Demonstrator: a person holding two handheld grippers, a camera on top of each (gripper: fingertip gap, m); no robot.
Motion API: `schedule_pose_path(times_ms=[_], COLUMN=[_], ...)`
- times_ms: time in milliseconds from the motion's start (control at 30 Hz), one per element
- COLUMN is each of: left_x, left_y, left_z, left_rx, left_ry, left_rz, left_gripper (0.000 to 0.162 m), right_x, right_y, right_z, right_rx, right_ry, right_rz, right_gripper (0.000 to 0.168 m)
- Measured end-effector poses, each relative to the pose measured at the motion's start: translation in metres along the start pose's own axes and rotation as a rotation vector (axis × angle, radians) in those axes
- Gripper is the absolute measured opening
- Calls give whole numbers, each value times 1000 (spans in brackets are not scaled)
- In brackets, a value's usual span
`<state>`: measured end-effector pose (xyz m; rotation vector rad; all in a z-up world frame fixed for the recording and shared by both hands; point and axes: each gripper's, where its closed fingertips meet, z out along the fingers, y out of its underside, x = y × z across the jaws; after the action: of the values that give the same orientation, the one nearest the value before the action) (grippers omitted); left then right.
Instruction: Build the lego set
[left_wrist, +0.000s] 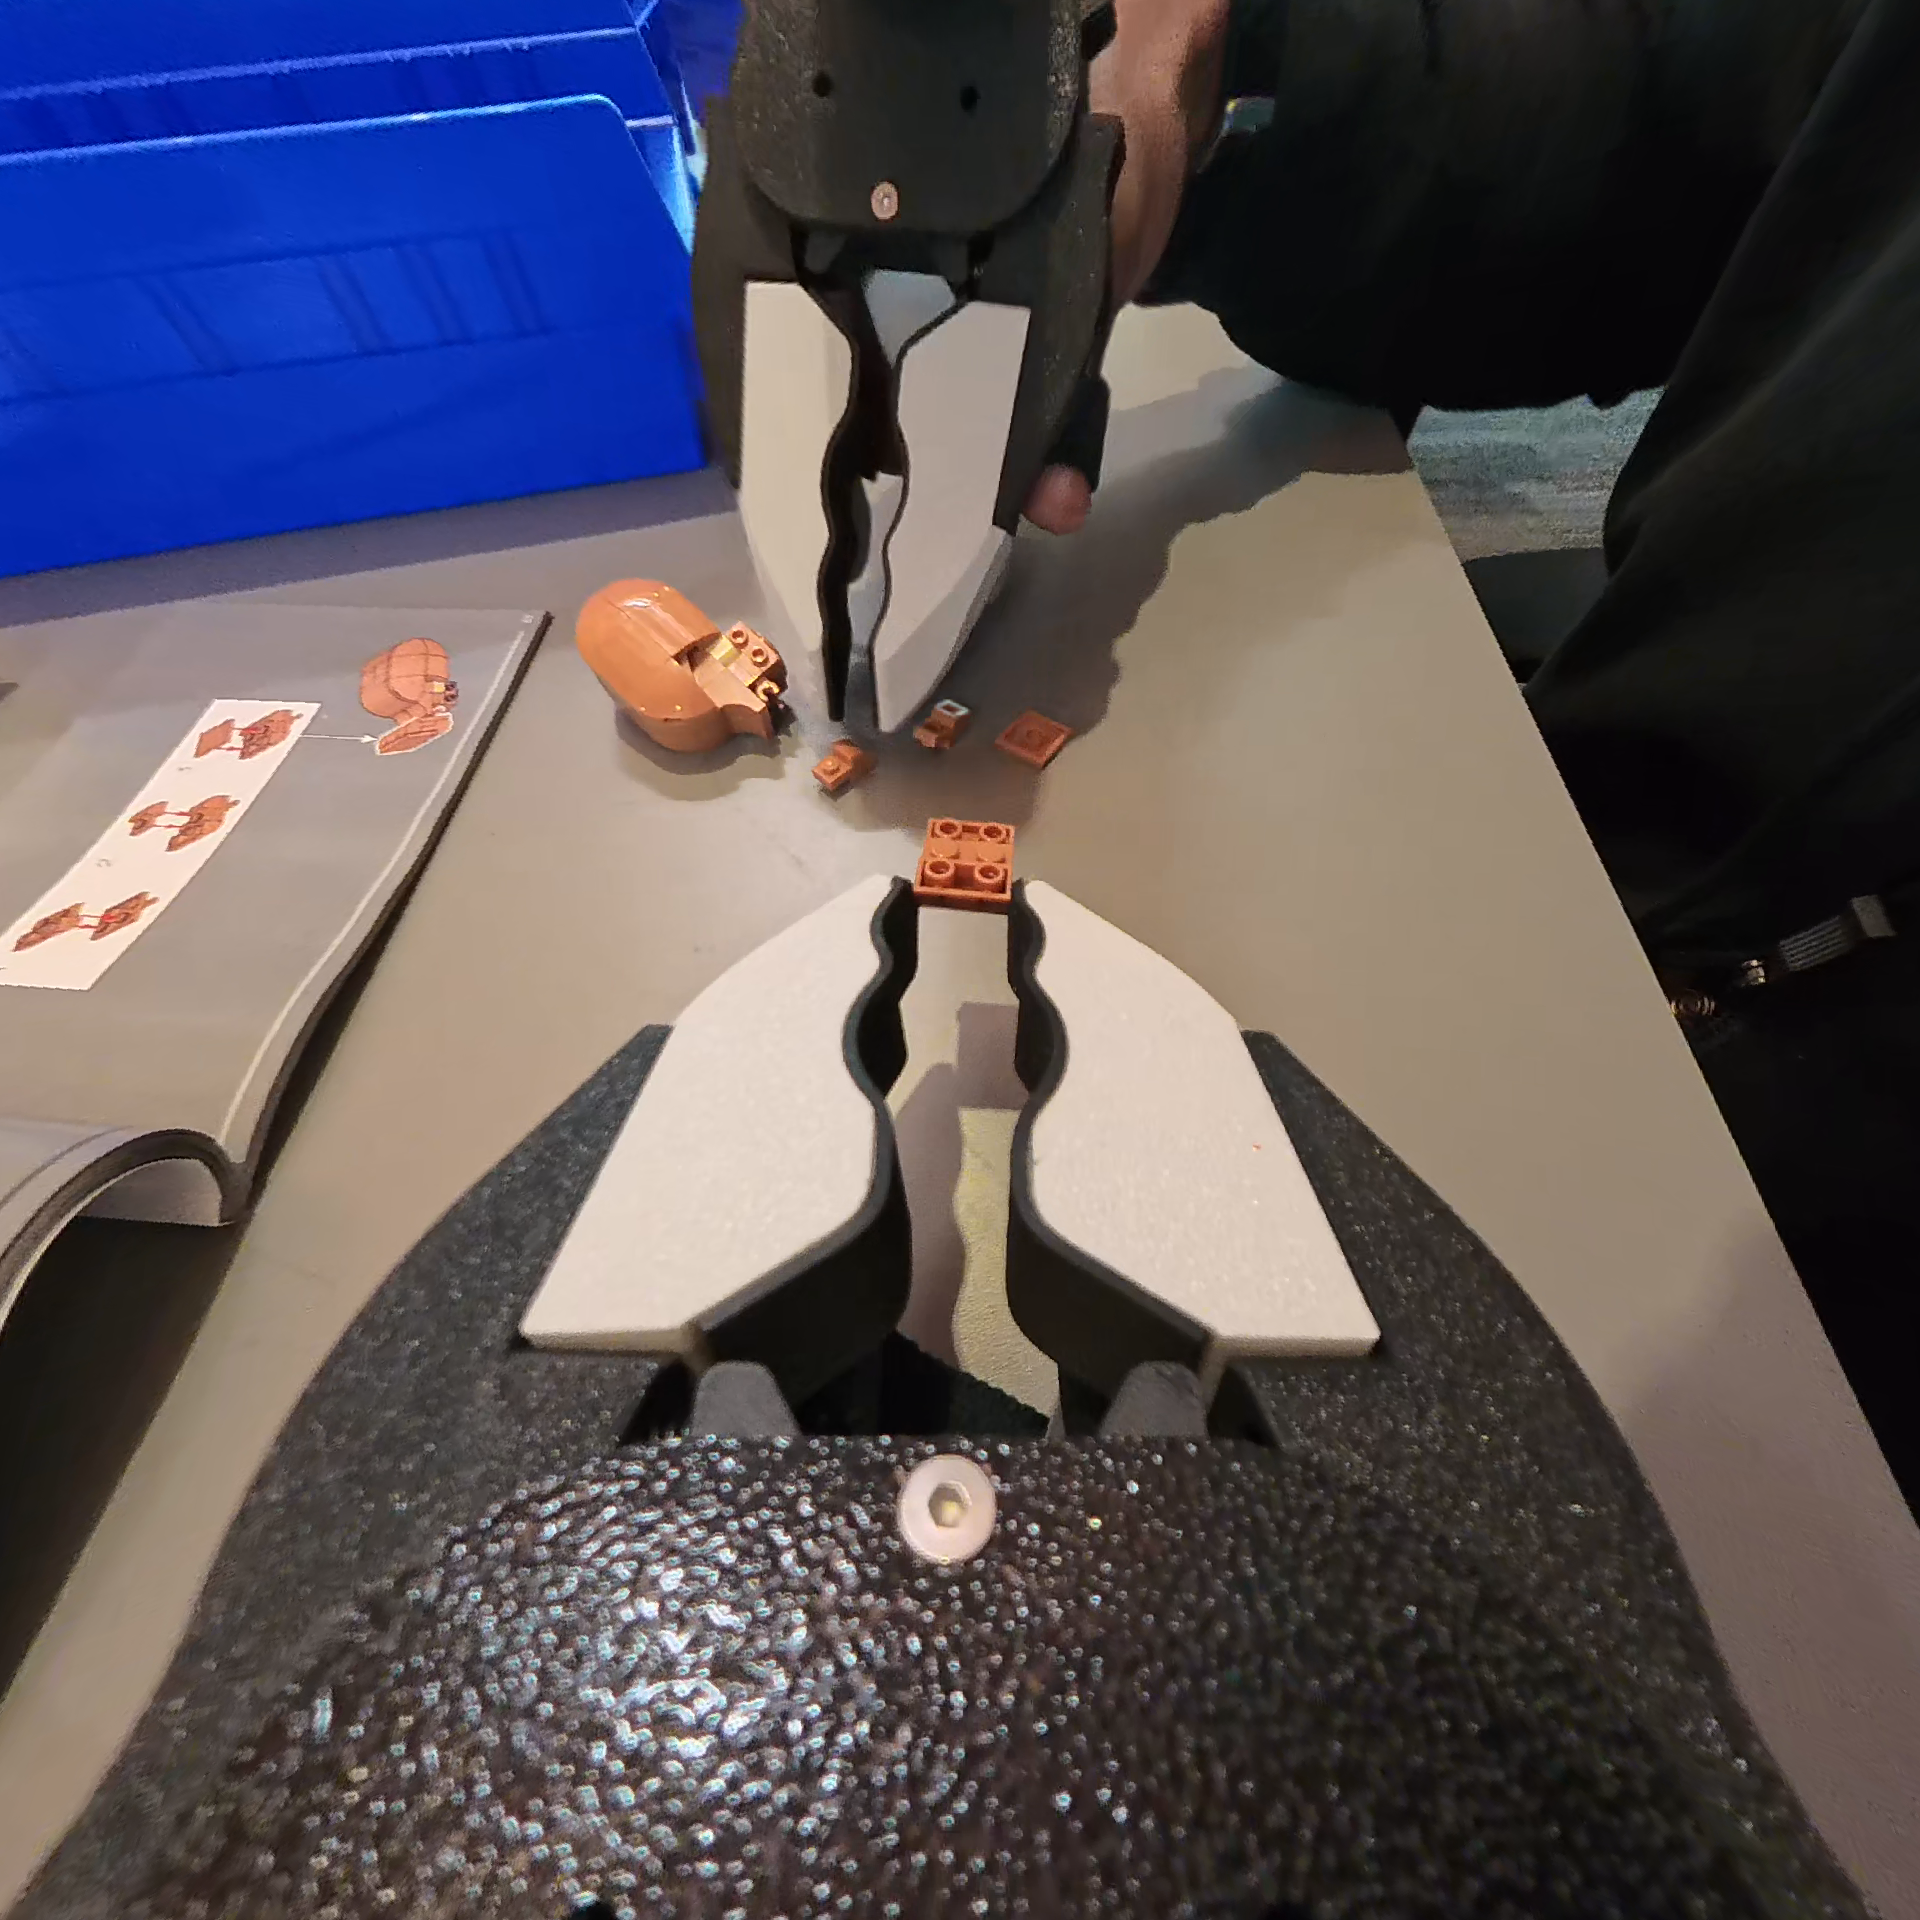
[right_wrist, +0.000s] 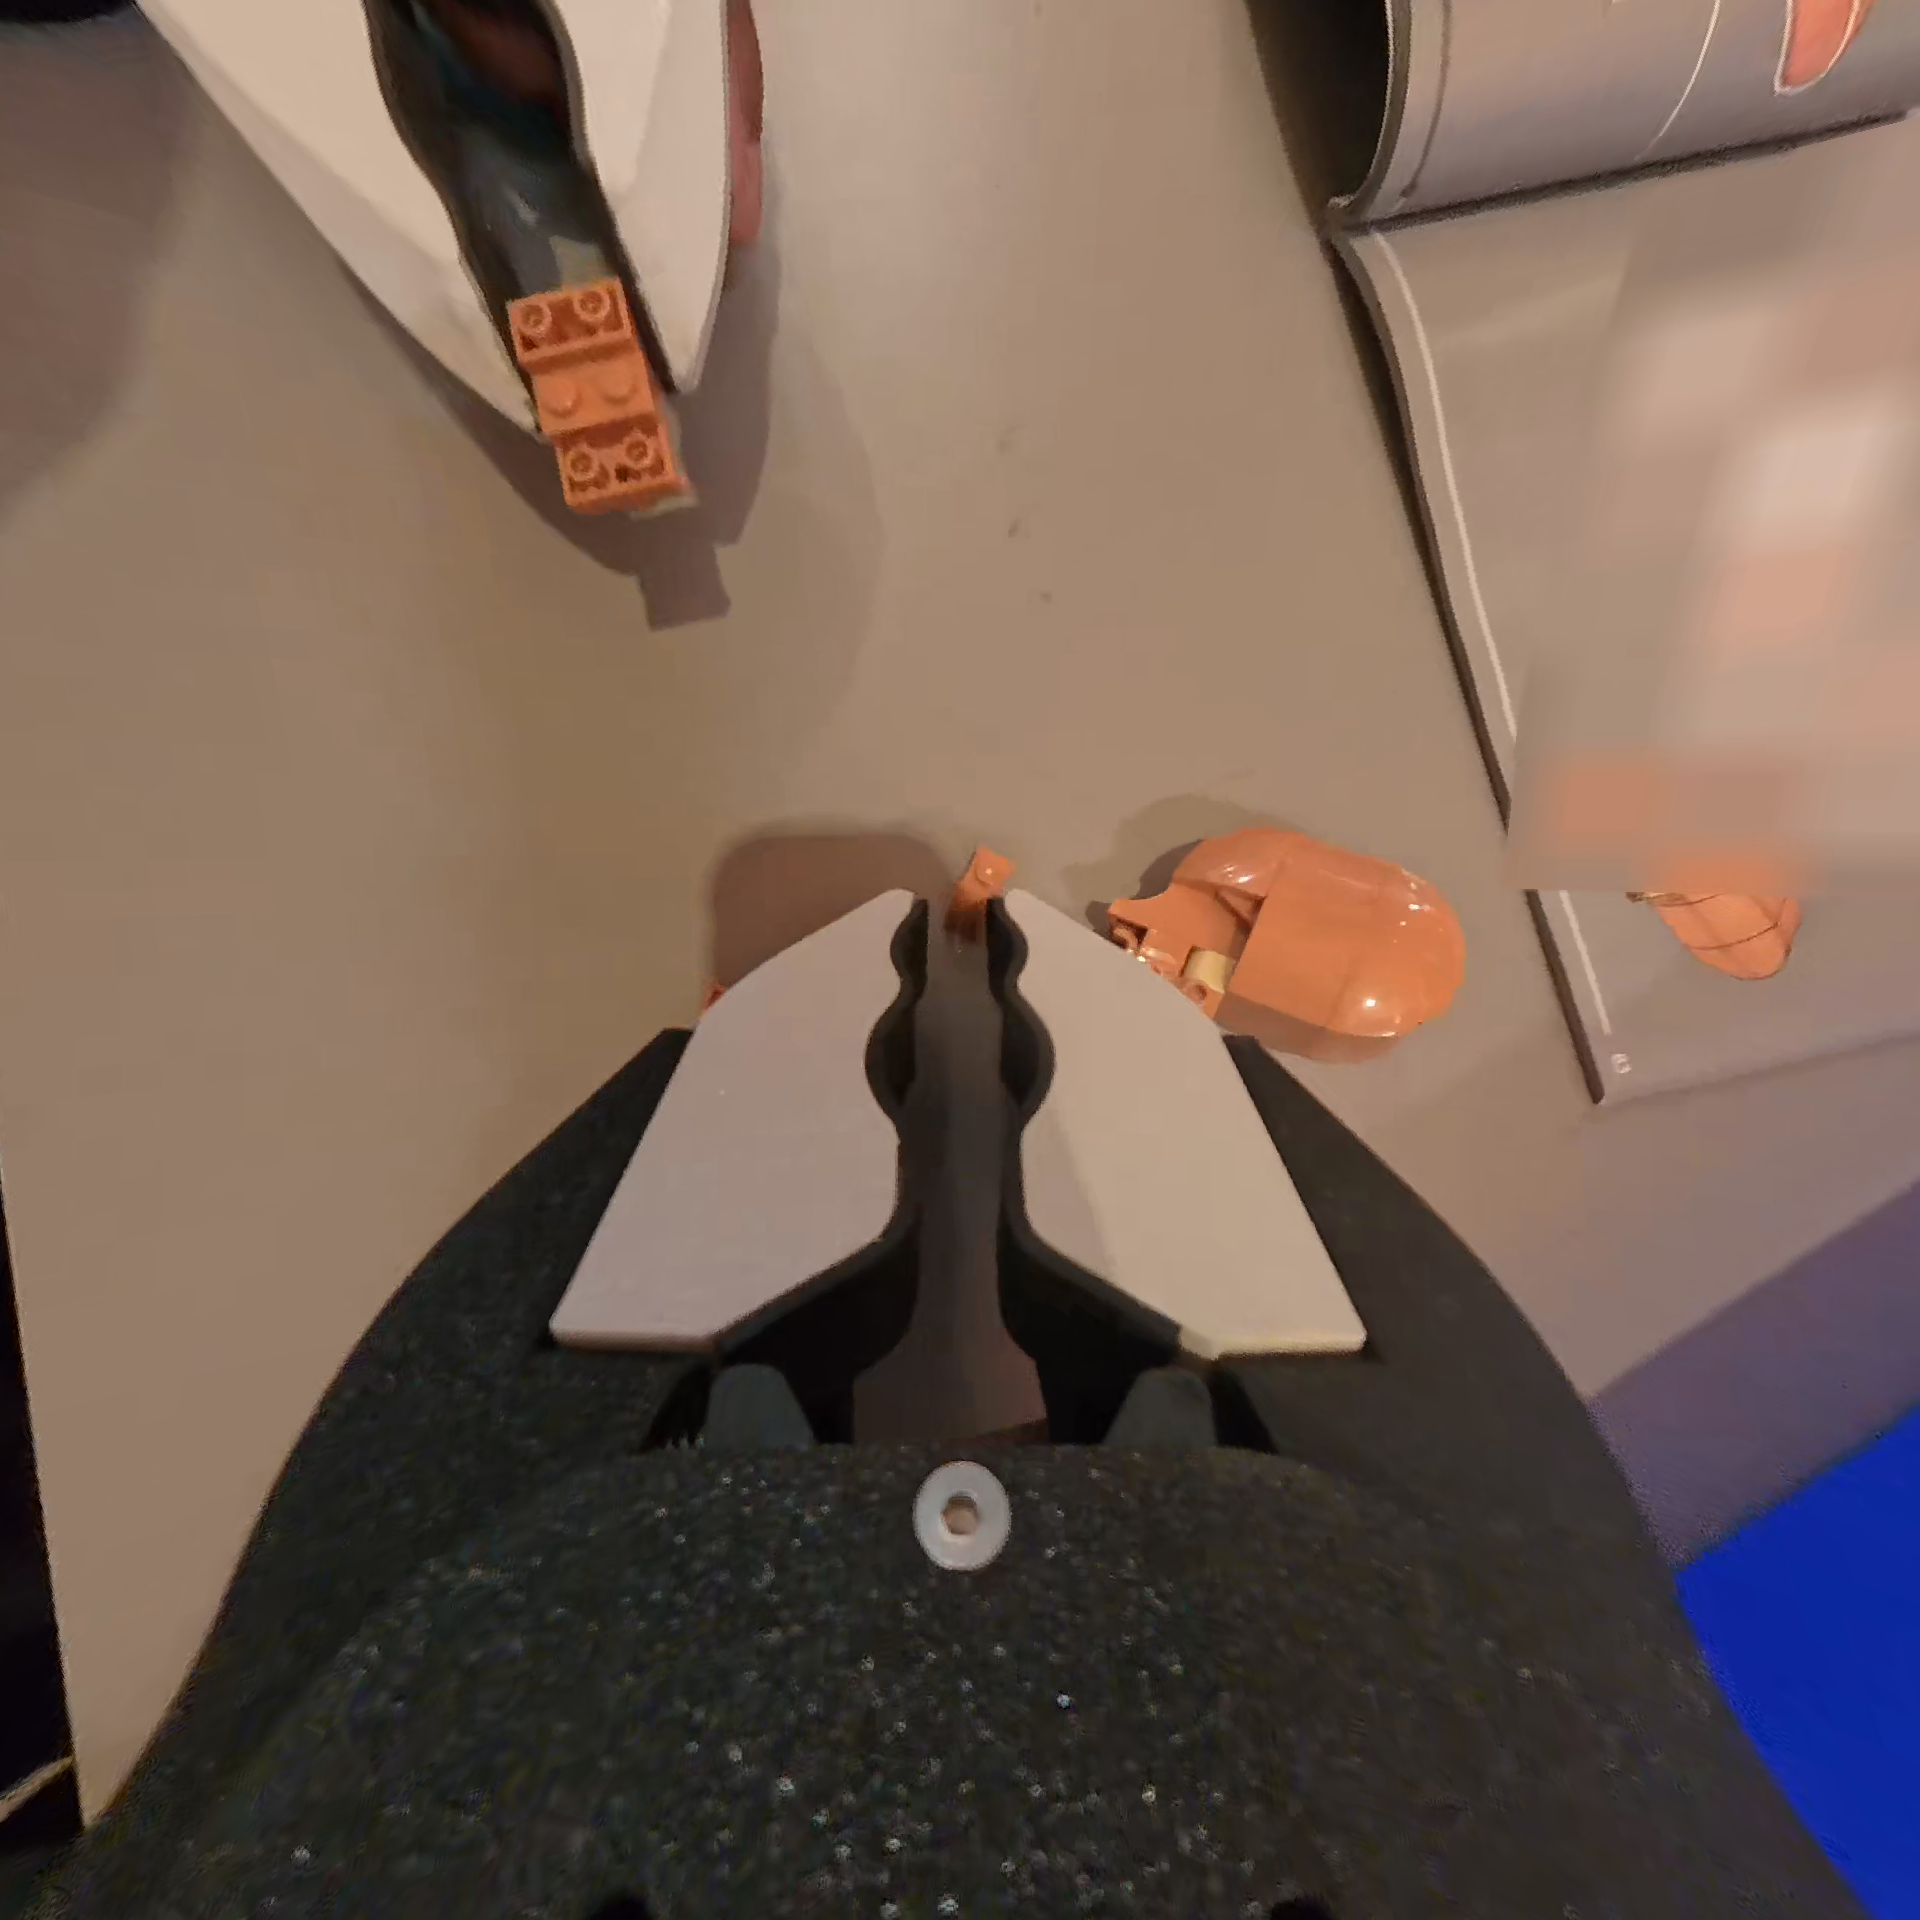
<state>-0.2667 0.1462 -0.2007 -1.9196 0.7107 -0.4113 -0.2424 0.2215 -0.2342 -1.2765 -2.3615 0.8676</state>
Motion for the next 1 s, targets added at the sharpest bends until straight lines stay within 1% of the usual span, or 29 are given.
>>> schedule_pose_path(times_ms=[100, 167, 233, 333, 500, 567, 667, 900, 1000], left_x=[-1, 0, 0, 0, 0, 2, 2, 3, 3], left_y=[0, 0, 0, -1, -3, -3, -4, -6, -6], left_z=[0, 0, 1, 1, 1, 2, 3, 3, 3], left_rx=[2, -1, -3, 2, 12, 15, 13, 30, 30], left_ry=[-2, -3, -5, -8, -12, -10, -13, -12, -12], left_rz=[-3, 3, 10, 17, 31, 44, 53, 51, 56], left_gripper=[17, 17, 17, 17, 17, 17, 17, 17, 17], right_x=[4, 5, 3, 3, -25, -31, -40, -48, -49], right_y=[5, 7, 4, -2, -50, -62, -69, -68, -69], right_z=[6, 12, 14, 14, -4, -9, -9, -3, -3], right_rx=[-34, -50, -39, -28, 188, 216, 198, 89, 70], right_ry=[46, 58, 53, 80, -13, -21, -44, -42, -33], right_rz=[39, 50, 31, -45, -166, -195, -241, -317, -335], right_gripper=[20, 21, 9, 9, 8, 8, 8, 8, 8])
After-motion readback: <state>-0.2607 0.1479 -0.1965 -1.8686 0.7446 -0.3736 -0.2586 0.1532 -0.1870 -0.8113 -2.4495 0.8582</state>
